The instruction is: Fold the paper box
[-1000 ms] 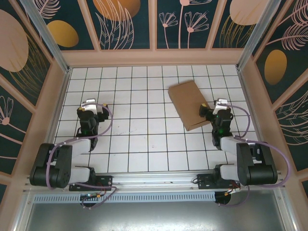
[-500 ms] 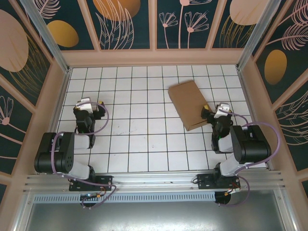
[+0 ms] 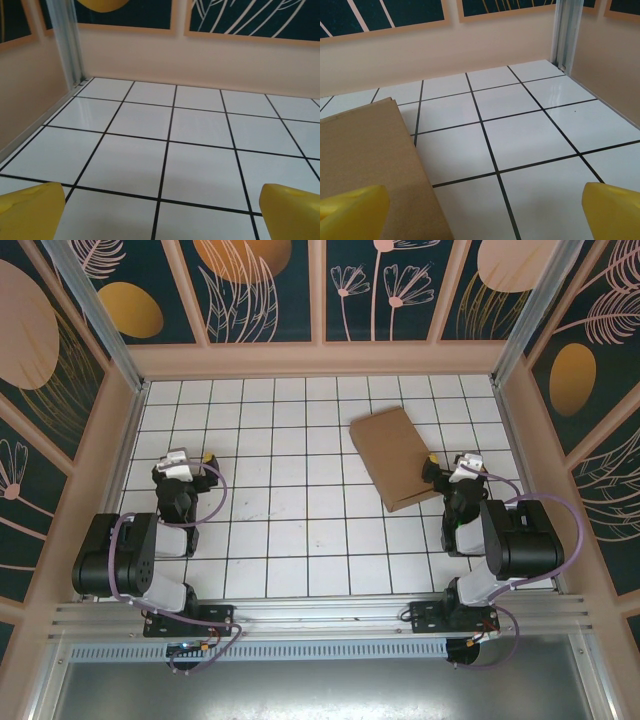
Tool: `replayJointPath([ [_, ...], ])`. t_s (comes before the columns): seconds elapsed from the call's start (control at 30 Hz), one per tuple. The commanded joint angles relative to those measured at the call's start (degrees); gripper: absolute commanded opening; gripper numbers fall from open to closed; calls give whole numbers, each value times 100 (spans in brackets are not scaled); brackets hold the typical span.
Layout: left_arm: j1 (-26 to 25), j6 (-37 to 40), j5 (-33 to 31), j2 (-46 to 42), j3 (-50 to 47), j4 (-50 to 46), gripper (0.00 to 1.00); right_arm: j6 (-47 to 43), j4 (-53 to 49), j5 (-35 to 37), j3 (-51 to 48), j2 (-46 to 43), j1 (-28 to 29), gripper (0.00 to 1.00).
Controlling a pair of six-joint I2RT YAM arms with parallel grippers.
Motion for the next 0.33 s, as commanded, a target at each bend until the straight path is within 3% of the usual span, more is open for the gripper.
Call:
replayJointPath([
  [0.0, 12, 96, 238, 58, 98, 130, 99, 99, 223, -31, 74, 7, -34, 99],
  [0.3, 12, 98, 237, 47, 96, 137, 99, 83, 237, -67, 73, 4, -36, 99],
])
